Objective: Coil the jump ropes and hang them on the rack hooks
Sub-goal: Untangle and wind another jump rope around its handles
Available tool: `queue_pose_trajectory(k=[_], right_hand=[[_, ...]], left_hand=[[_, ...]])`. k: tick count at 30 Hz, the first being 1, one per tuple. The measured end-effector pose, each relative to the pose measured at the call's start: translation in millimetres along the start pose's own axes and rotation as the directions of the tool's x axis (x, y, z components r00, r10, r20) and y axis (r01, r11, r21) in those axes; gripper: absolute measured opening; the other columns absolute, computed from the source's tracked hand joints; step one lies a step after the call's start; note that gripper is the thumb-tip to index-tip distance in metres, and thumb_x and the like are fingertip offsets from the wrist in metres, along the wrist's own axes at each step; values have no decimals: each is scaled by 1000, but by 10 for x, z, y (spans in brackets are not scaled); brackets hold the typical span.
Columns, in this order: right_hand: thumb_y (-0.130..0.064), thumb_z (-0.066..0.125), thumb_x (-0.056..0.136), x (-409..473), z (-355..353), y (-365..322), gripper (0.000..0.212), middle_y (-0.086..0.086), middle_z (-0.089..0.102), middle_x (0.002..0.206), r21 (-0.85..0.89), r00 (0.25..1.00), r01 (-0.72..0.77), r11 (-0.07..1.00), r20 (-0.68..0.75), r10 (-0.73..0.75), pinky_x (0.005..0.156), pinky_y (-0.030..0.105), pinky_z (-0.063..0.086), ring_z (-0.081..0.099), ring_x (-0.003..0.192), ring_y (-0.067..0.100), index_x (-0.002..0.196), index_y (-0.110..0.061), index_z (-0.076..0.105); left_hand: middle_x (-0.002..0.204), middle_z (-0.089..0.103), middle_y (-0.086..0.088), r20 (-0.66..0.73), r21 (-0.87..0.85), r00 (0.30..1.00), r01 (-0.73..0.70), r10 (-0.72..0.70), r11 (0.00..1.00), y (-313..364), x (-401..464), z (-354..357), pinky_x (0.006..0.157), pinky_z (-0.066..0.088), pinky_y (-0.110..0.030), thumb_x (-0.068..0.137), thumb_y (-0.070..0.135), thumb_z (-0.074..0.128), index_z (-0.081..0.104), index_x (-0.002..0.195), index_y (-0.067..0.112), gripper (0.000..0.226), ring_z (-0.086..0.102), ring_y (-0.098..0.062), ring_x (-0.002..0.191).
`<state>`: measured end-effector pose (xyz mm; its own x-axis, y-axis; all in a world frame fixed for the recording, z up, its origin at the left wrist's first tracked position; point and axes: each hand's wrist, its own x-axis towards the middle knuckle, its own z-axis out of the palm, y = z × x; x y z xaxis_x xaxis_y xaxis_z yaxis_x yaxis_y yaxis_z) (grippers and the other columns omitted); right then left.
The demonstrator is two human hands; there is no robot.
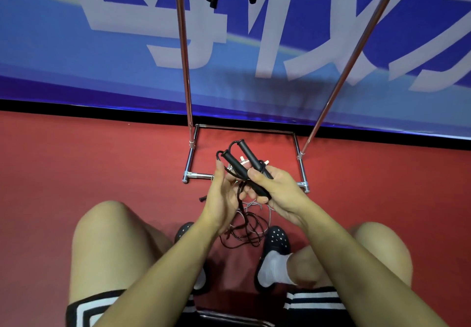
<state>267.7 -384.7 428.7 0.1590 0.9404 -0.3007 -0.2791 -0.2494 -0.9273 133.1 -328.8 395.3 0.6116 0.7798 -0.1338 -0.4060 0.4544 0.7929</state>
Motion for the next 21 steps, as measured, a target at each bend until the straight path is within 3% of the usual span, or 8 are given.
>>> queue_pose_trajectory(k=[2, 5, 9, 12, 16, 21], right_hand=[[-17, 66, 99, -5, 4, -14, 42, 17, 67, 86, 63, 999, -5, 998, -52, 8, 45, 20, 37, 58, 62, 18, 131, 1, 46], [-12, 67, 96, -10, -26, -30, 46, 18, 68, 95, 178, 995, 1, 984, -99, 17, 43, 21, 38, 57, 59, 21, 132, -13, 37], [-15, 66, 98, -24, -22, -34, 35, 18, 64, 91, 64, 995, 60, 996, -83, -54, 43, 22, 38, 55, 60, 21, 127, -9, 48], [-18, 69, 97, -8, -46, -24, 28, 18, 66, 89, -5, 990, 77, 997, -119, -77, 44, 22, 39, 57, 60, 21, 119, -6, 57], [-22, 77, 91, -20, -101, 2, 14, 9, 78, 97, -111, 979, 92, 989, -172, -110, 52, 23, 41, 66, 71, 22, 105, -18, 77], [-9, 77, 90, -15, -42, 102, 40, 11, 76, 105, -47, 944, 189, 981, -267, -195, 53, 24, 45, 70, 75, 26, 127, -17, 65]], left_hand=[[92, 63, -15, -14, 72, 999, -30, 31, 997, 12, -10, -12, 73, 39, -30, 90, 65, 57, 73, 117, 4, 69, 48, -24, 75], [90, 56, -18, -85, 187, 994, -54, 71, 981, 13, -26, -46, 77, 36, -40, 86, 57, 74, 65, 114, -9, 73, 43, -26, 79], [64, 49, -6, -159, 291, 982, -49, 99, 955, 7, -17, -23, 64, 34, -32, 88, 49, 74, 72, 87, 5, 44, 40, -16, 62], [57, 44, -4, -201, 355, 972, -46, 124, 934, -8, -38, 22, 56, 29, -29, 94, 39, 70, 70, 70, 13, 35, 34, -15, 56], [55, 43, -1, -262, 424, 952, -36, 160, 905, -39, -64, 24, 53, 30, -28, 91, 34, 74, 64, 58, 22, 37, 34, -19, 57], [57, 39, -4, -283, 406, 947, -25, 151, 913, -65, -77, 64, 53, 28, -26, 92, 29, 75, 71, 65, 19, 29, 32, -18, 58]])
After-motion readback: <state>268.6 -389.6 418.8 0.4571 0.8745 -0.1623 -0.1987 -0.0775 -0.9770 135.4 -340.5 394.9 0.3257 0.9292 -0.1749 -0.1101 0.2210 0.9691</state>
